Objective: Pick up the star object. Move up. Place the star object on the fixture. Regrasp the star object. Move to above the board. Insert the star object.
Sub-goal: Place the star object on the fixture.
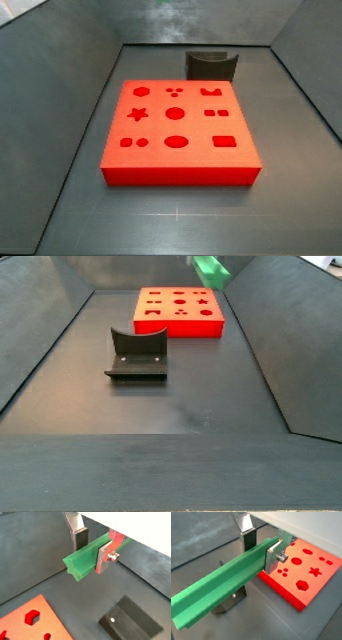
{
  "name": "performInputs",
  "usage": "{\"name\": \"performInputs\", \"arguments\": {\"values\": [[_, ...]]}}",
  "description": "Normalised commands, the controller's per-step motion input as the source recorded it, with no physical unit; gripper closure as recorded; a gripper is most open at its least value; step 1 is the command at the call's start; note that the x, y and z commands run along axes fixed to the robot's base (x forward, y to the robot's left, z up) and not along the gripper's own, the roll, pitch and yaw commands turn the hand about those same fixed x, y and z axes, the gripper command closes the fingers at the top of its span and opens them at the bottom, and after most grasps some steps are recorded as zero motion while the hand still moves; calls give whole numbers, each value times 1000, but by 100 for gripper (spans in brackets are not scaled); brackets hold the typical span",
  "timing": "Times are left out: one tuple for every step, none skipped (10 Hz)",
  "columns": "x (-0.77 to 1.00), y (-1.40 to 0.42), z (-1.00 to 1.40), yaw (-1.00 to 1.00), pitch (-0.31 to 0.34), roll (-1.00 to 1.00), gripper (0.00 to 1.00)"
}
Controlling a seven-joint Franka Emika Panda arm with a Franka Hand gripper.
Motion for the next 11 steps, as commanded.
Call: {"name": "performInputs", "arguments": {"values": [[1000, -6, 339, -246, 136, -140, 100], [1000, -6, 303, -163, 135, -130, 100], [1000, -4, 251, -97, 140, -127, 100], [1000, -1, 213, -75, 140, -125, 100], [1000, 2, 173, -63, 142, -122, 100], [1000, 4, 155, -60, 144, -120, 100], [1000, 7, 117, -55, 150, -116, 100], [1000, 8, 99, -54, 149, -112, 100], [924, 11, 60, -52, 151, -107, 100], [829, 12, 46, -52, 150, -103, 100], [699, 12, 31, -51, 153, -97, 100]]}}
